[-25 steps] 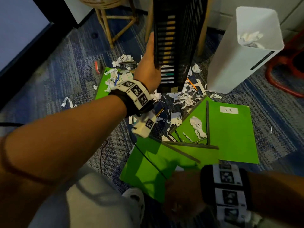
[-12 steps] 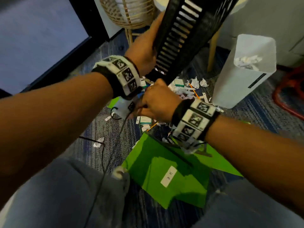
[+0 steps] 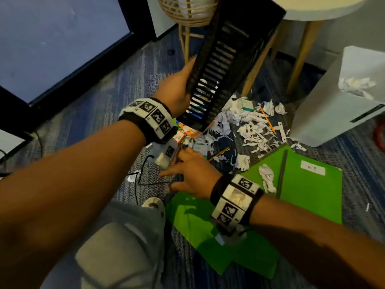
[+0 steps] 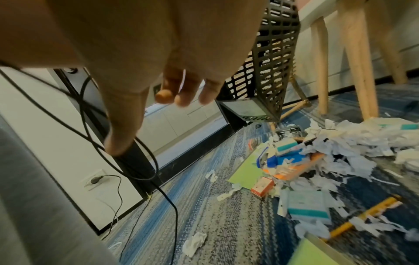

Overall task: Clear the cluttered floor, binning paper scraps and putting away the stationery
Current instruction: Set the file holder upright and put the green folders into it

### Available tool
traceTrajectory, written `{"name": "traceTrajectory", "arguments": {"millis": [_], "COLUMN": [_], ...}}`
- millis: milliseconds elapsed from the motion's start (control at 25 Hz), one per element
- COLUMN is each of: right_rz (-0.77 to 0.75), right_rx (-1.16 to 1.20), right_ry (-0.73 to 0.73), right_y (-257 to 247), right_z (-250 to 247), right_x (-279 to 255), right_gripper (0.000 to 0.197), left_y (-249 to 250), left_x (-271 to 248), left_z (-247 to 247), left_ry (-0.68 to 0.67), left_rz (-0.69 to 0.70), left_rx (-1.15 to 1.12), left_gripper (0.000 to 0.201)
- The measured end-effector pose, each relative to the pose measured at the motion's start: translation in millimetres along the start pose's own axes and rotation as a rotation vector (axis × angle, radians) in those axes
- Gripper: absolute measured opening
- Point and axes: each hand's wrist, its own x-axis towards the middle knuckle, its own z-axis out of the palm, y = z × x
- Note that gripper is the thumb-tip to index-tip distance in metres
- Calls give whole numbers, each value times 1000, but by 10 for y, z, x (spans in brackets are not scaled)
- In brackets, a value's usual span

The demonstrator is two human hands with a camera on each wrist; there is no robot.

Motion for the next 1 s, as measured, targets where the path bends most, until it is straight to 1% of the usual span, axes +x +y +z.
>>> {"name": "traceTrajectory", "arguments": {"millis": [80,120,200,240,320,400,480,520,600,680,720,760,800,840,920,1000], "right_rz": [45,107,314,440,665,828,954,984,971,948,951,956,960,956,934,917], "right_rx": [78,119,139,117,26,-49,-18,23,52,-106,-203,-264,-284,-280,-225,-152], "right_ry": [-139,-161,-116,-87,-78,-97,-140,-186,-298,-385,-408,-404,-385,-364,-323,-255], "right_y": [296,533,1062,1315,1791,2157,2340,2378,2341,2247,2203,2182,2167,2157,2134,2099], "right_z": [4,7,25,37,133,291,505,652,961,1211,1280,1315,1313,1282,1168,974], "right_x": [-108,-182,-346,-416,-531,-612,-683,-712,-749,-768,-763,-744,-728,-714,-687,-660], "right_gripper": [50,51,49,48,49,56,65,70,83,98,99,94,83,67,36,14], "left_y": [-67,-98,-176,-223,-350,-475,-587,-650,-766,-824,-831,-818,-795,-761,-719,-702], "left_x": [28,46,64,48,2,-84,-177,-209,-235,-213,-205,-205,-221,-252,-320,-358], "left_z": [130,224,472,612,904,1111,1245,1305,1382,1379,1359,1333,1322,1319,1335,1342], "left_ry": [24,16,-19,-24,-10,-19,-69,-94,-142,-186,-196,-203,-209,-217,-225,-223], "left_rz": [-2,-3,-48,-81,-139,-224,-319,-343,-366,-386,-386,-382,-366,-359,-354,-371], "left_rx": [-80,-112,-159,-211,-327,-306,-239,-226,-215,-194,-195,-200,-205,-198,-179,-198], "left_gripper": [60,60,62,61,58,59,60,59,62,67,68,69,70,71,70,64]}}
